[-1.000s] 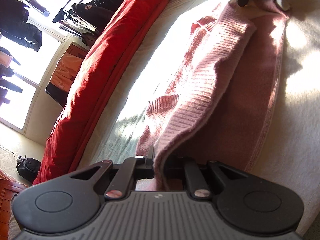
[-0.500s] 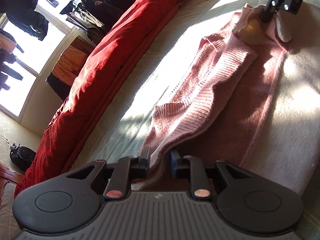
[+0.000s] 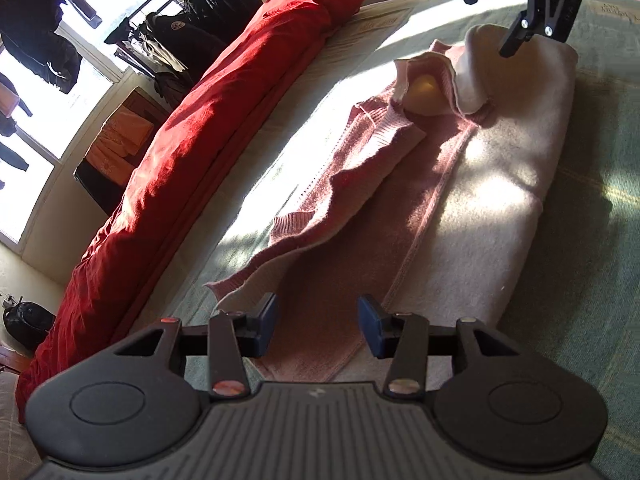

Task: Fold clothes
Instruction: 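Lower the hem onto the collar and open both grippers, then raise both open grippers away from the folded sweater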

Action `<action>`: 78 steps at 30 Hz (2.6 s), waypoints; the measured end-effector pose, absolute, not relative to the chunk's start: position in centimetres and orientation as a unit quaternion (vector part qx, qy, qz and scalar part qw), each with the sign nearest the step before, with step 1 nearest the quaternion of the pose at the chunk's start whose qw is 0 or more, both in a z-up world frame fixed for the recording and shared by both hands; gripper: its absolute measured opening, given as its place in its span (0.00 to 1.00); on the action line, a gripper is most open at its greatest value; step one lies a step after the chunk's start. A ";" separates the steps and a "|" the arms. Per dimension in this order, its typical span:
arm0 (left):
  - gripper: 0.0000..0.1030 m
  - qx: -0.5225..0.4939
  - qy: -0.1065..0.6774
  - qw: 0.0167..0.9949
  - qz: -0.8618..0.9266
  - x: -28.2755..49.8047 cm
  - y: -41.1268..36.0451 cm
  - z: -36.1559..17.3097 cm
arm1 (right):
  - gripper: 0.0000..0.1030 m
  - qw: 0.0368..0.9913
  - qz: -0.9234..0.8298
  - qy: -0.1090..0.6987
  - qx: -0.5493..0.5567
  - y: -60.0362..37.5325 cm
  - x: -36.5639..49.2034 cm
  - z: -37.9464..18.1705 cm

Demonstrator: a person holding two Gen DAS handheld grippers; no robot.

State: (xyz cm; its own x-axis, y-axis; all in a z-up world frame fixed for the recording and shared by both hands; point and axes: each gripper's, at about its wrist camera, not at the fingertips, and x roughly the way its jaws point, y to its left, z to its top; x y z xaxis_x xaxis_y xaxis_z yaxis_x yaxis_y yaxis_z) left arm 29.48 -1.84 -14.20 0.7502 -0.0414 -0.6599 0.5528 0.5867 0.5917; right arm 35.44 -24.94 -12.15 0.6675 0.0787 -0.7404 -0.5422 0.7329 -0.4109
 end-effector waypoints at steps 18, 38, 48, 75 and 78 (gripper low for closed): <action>0.49 0.374 0.357 0.838 -0.176 32.5 -0.7 -18.0 | 0.78 0.886 0.083 0.395 -0.231 -30.6 44.7 -15.4; 0.52 0.344 0.349 0.854 -0.173 30.0 -1.0 -15.7 | 0.26 0.896 0.111 0.430 -0.006 -34.8 38.9 -11.7; 0.52 0.294 0.381 0.860 -0.169 27.1 0.3 -15.8 | 0.44 0.885 0.152 0.439 0.022 -36.7 32.4 -12.9; 0.57 0.263 0.407 0.801 -0.353 30.3 -18.2 -18.1 | 0.73 0.684 0.393 0.487 0.374 -44.3 37.7 -21.5; 0.58 0.264 0.407 0.803 -0.347 30.3 -18.0 -18.0 | 0.74 0.690 0.375 0.500 0.364 -46.0 36.5 -20.9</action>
